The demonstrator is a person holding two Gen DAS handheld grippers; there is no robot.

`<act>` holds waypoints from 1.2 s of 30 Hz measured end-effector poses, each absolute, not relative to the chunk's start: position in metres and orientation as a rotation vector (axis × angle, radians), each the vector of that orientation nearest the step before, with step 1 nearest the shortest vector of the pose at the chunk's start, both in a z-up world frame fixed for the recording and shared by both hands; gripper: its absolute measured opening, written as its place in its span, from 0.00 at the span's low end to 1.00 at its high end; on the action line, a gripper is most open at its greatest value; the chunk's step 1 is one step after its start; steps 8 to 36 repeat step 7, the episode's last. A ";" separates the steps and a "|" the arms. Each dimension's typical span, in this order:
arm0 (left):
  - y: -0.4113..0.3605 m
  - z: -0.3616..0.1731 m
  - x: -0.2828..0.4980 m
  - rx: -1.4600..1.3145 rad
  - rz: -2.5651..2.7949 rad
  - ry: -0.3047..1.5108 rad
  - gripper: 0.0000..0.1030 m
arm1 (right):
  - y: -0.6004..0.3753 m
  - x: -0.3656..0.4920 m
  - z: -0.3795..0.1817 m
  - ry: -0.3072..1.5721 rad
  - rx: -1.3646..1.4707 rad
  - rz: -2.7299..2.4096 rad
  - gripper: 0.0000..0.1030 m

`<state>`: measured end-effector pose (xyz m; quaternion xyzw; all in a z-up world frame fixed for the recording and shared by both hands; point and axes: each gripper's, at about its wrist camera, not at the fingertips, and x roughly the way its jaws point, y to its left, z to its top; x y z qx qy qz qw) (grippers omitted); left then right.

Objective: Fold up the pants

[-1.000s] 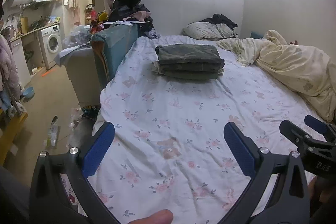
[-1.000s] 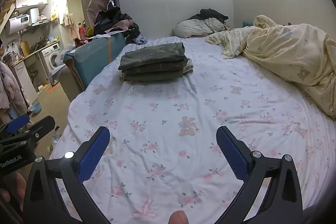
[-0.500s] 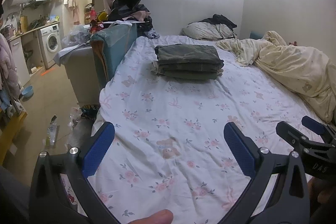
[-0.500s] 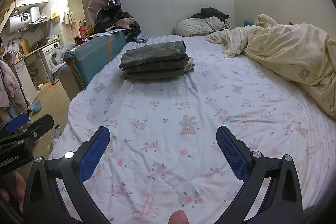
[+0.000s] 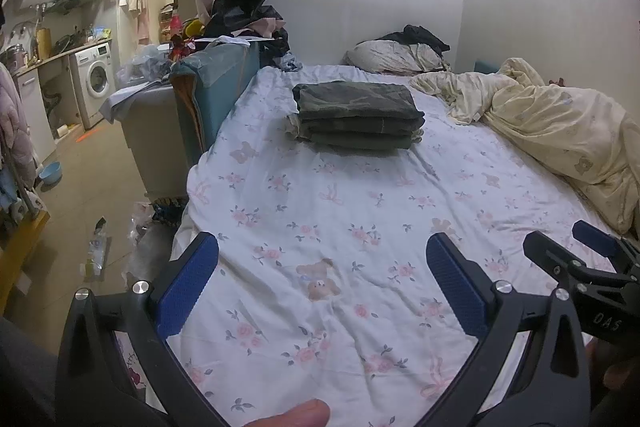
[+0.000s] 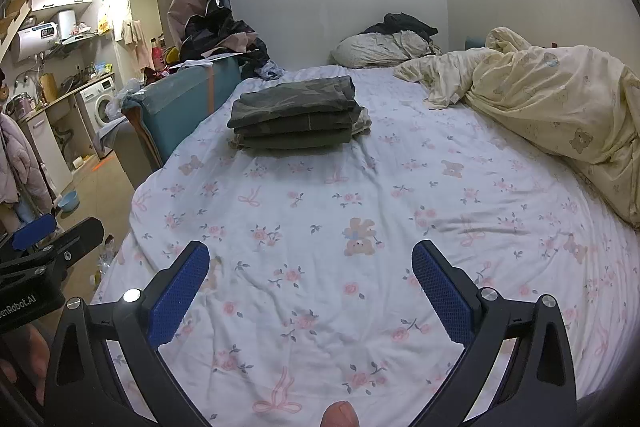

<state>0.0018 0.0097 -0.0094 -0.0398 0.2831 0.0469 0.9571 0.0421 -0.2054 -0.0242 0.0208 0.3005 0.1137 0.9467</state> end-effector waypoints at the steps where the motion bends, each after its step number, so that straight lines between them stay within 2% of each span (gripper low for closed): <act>1: 0.011 -0.010 0.002 -0.081 0.096 0.576 0.99 | -0.205 0.042 -0.025 0.611 0.041 0.232 1.00; 36: 0.011 -0.009 0.002 -0.090 0.089 0.578 0.99 | -0.205 0.042 -0.025 0.614 0.040 0.235 1.00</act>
